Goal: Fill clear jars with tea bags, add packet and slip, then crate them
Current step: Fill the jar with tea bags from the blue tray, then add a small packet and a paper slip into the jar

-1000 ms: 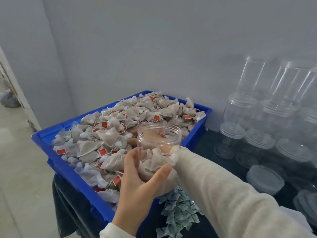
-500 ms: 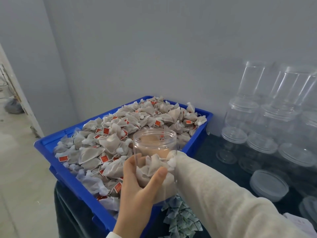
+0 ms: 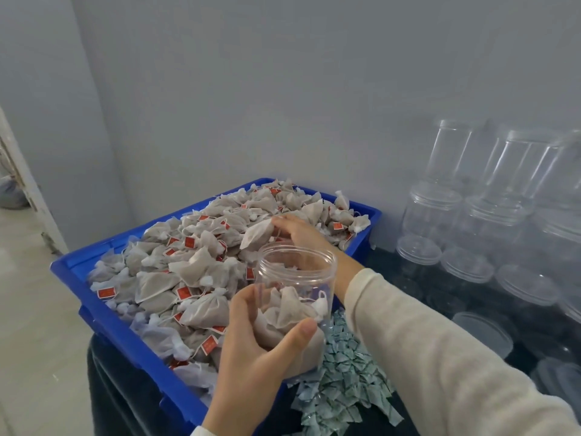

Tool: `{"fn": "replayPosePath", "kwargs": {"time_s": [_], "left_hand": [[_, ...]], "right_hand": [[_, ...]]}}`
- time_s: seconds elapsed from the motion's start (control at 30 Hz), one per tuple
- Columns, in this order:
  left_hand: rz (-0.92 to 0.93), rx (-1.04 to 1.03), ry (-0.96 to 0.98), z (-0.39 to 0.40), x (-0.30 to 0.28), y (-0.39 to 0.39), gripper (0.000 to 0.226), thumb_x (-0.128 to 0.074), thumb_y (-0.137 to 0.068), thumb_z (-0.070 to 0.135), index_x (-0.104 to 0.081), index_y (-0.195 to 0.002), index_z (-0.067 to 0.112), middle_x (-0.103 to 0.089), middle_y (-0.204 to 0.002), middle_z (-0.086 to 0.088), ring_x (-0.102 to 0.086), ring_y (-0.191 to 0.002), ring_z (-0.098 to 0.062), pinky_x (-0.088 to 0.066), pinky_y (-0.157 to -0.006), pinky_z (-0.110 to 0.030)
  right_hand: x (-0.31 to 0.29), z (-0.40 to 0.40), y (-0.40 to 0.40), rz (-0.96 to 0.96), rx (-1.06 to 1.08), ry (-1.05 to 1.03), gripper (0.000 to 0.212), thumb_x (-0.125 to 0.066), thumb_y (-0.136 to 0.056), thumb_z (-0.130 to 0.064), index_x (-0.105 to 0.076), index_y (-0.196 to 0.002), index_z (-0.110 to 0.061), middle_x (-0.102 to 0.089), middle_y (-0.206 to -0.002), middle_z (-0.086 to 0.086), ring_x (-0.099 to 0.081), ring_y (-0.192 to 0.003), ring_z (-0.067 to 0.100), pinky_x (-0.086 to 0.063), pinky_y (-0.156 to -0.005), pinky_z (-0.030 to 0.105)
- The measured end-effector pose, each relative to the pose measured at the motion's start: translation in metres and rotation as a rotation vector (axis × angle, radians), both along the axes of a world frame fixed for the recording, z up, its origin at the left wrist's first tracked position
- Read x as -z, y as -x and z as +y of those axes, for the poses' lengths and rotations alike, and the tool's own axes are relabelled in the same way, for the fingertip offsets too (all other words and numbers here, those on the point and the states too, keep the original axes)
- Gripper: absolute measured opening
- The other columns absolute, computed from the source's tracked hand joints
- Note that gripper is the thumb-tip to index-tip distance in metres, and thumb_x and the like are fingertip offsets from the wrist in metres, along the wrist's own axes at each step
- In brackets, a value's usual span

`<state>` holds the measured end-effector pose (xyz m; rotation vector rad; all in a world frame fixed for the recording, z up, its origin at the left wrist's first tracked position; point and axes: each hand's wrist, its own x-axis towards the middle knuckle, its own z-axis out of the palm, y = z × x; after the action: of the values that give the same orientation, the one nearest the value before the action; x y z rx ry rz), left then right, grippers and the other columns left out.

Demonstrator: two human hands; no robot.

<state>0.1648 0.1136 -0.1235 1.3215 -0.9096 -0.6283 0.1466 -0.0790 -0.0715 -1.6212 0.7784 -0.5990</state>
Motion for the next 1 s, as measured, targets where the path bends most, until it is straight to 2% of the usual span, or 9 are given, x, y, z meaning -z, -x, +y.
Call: {"fn": "replayPosePath", "kwargs": {"time_s": [0.1, 0.17, 0.23, 0.37, 0.6, 0.73, 0.83, 0.93, 1.0], "left_hand": [[-0.001, -0.004, 0.003, 0.000, 0.000, 0.000, 0.099, -0.074, -0.035, 0.078, -0.049, -0.121, 0.035, -0.062, -0.115, 0.015, -0.059, -0.109, -0.006, -0.049, -0.097, -0.041], [-0.003, 0.001, -0.007, 0.000, 0.000, 0.000, 0.096, -0.074, -0.038, 0.075, -0.049, -0.122, 0.034, -0.061, -0.117, 0.015, -0.059, -0.108, -0.006, -0.049, -0.096, -0.041], [-0.008, 0.003, -0.016, 0.000, 0.000, -0.001, 0.093, -0.074, -0.039, 0.074, -0.049, -0.120, 0.036, -0.061, -0.115, 0.015, -0.060, -0.104, -0.003, -0.051, -0.094, -0.039], [-0.014, 0.005, -0.019, -0.001, 0.001, -0.001, 0.085, -0.073, -0.038, 0.075, -0.047, -0.113, 0.042, -0.060, -0.114, 0.018, -0.060, -0.098, 0.002, -0.052, -0.090, -0.034], [0.000, 0.022, -0.010, 0.000, 0.004, -0.002, 0.107, -0.073, -0.032, 0.083, -0.044, -0.125, 0.038, -0.056, -0.121, 0.021, -0.058, -0.109, -0.002, -0.052, -0.095, -0.042], [-0.010, 0.022, -0.015, 0.000, 0.004, -0.001, 0.105, -0.075, -0.035, 0.079, -0.043, -0.126, 0.038, -0.055, -0.120, 0.023, -0.057, -0.110, -0.004, -0.052, -0.095, -0.041], [-0.036, 0.013, -0.011, 0.001, 0.004, 0.000, 0.092, -0.076, -0.039, 0.071, -0.044, -0.120, 0.042, -0.062, -0.095, 0.027, -0.059, -0.085, 0.009, -0.053, -0.083, -0.029], [-0.064, 0.017, -0.017, 0.001, 0.005, 0.000, 0.097, -0.077, -0.040, 0.070, -0.044, -0.125, 0.036, -0.055, -0.092, 0.011, -0.053, -0.079, -0.002, -0.050, -0.082, -0.030], [-0.085, 0.034, -0.005, 0.001, 0.006, -0.001, 0.094, -0.078, -0.041, 0.067, -0.044, -0.123, 0.036, -0.051, -0.088, 0.009, -0.051, -0.072, -0.002, -0.049, -0.075, -0.024]], "right_hand": [[-0.019, 0.001, 0.022, -0.051, 0.070, -0.070, 0.015, -0.051, -0.099, -0.032, -0.061, -0.096, -0.022, -0.064, -0.104, 0.006, -0.064, -0.091, 0.018, -0.054, -0.072, 0.029], [-0.037, 0.003, 0.034, -0.166, 0.078, -0.170, 0.013, -0.055, -0.097, -0.026, -0.062, -0.101, -0.016, -0.063, -0.112, 0.012, -0.066, -0.096, 0.023, -0.057, -0.064, 0.028], [-0.057, 0.008, 0.044, -0.199, 0.083, -0.153, 0.014, -0.057, -0.096, -0.022, -0.063, -0.103, -0.011, -0.063, -0.115, 0.016, -0.066, -0.098, 0.027, -0.057, -0.058, 0.024], [-0.095, 0.024, 0.067, -0.210, 0.036, -0.066, 0.015, -0.059, -0.095, -0.020, -0.063, -0.095, -0.005, -0.071, -0.074, 0.004, -0.071, -0.065, 0.016, -0.054, -0.050, 0.019], [-0.105, 0.049, 0.086, 0.013, -0.077, 0.036, 0.013, -0.059, -0.094, -0.016, -0.065, -0.092, -0.005, -0.069, -0.066, 0.002, -0.068, -0.059, 0.012, -0.054, -0.050, 0.020], [-0.097, 0.056, 0.087, 0.241, -0.087, 0.242, 0.012, -0.062, -0.093, -0.017, -0.064, -0.087, -0.007, -0.068, -0.059, -0.002, -0.067, -0.058, 0.010, -0.059, -0.061, 0.025], [-0.096, 0.061, 0.088, 0.315, -0.098, 0.344, 0.013, -0.062, -0.092, -0.017, -0.064, -0.081, -0.010, -0.070, -0.065, 0.001, -0.069, -0.061, 0.012, -0.060, -0.064, 0.027], [-0.098, 0.068, 0.090, 0.377, -0.141, 0.442, 0.013, -0.065, -0.090, -0.019, -0.064, -0.082, -0.010, -0.073, -0.073, 0.002, -0.070, -0.063, 0.010, -0.057, -0.060, 0.021], [-0.096, 0.073, 0.089, 0.417, -0.170, 0.501, 0.013, -0.067, -0.089, -0.022, -0.064, -0.082, -0.012, -0.073, -0.074, 0.000, -0.070, -0.063, 0.008, -0.055, -0.058, 0.017]]}}
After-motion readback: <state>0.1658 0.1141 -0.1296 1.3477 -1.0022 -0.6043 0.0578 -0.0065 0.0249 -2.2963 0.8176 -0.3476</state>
